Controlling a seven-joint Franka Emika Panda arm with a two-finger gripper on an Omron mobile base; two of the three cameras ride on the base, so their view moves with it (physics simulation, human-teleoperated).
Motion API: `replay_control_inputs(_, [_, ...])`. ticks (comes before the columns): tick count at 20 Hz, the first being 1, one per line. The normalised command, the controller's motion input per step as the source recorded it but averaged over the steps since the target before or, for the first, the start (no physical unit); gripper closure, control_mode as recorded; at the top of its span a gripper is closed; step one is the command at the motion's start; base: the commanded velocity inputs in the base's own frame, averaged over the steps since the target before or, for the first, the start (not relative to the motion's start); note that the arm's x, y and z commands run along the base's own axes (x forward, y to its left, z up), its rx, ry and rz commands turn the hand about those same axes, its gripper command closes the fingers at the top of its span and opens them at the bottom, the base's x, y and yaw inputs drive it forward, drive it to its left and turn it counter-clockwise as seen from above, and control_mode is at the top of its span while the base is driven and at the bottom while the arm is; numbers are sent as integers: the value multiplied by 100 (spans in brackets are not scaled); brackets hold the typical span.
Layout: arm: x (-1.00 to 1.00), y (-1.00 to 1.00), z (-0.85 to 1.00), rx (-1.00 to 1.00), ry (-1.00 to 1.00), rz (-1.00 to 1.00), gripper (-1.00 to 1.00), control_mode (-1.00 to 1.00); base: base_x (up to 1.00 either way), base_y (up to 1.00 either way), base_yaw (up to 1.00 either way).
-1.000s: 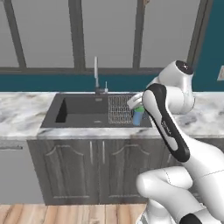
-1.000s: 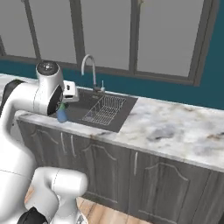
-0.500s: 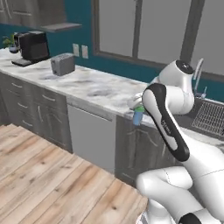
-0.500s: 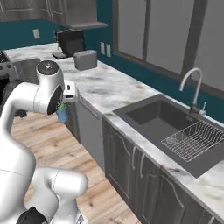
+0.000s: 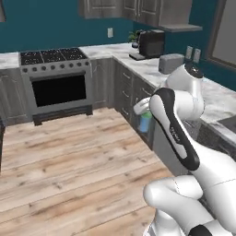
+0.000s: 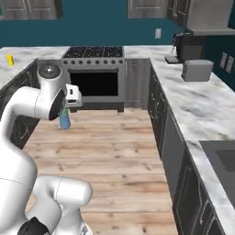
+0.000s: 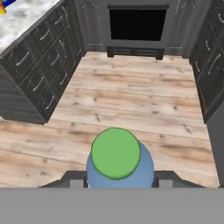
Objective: Place the drinks on the dining counter in a tight cluster.
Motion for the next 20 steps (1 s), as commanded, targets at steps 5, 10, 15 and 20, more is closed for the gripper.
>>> replay_control_inputs(5, [0, 0, 0, 0, 0, 0, 100, 100, -43, 17, 84])
replay_control_inputs(10, [0, 0, 0, 0, 0, 0, 100, 100, 2, 88, 31])
replay_control_inputs(15, [0, 0, 0, 0, 0, 0, 100, 100, 53, 100, 2])
replay_control_inputs(20, [0, 0, 0, 0, 0, 0, 100, 100, 73, 100, 0])
